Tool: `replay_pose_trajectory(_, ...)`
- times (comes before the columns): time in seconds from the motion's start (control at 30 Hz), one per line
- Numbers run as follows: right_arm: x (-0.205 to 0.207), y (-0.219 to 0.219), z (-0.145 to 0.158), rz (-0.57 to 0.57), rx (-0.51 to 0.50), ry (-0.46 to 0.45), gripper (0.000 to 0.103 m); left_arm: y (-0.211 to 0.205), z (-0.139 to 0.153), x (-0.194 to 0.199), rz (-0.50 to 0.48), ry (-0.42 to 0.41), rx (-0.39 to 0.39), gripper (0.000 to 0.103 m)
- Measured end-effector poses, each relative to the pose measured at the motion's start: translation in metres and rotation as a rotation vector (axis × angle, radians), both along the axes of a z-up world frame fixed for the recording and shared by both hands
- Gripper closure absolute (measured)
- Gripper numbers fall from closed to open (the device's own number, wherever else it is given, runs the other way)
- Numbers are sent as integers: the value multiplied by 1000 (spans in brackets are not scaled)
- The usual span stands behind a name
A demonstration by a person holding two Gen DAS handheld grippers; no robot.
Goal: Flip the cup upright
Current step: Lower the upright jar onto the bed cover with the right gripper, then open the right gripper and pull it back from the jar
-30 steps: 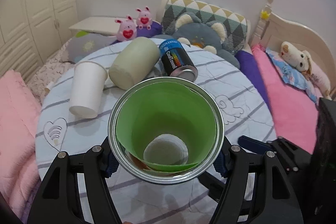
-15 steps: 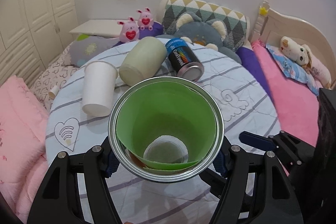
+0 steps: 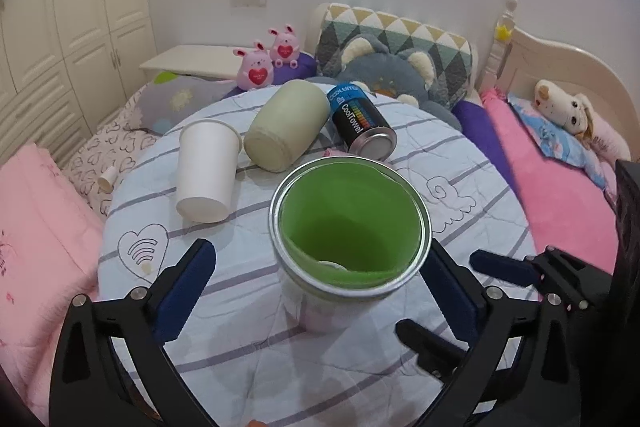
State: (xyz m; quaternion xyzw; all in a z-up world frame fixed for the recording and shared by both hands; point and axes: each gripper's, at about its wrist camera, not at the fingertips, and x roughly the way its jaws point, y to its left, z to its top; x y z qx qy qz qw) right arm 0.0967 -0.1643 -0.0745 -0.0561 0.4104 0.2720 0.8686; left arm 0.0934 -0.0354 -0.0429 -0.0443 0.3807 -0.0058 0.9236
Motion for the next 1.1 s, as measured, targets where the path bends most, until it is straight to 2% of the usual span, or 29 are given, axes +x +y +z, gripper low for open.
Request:
replay_pose_trajectory(0.27, -12, -8, 23, -22, -54, -38, 20, 5, 14, -22, -21, -52, 12, 1)
replay_pose_trajectory(0.6, -17, -17, 53, -157, -76, -101, 20, 26, 39, -49, 5, -174, 54, 0)
replay_pose_trajectory(1.1, -43, 3, 86, -213, -84, -248, 20, 40, 53, -72, 19, -245, 61, 0)
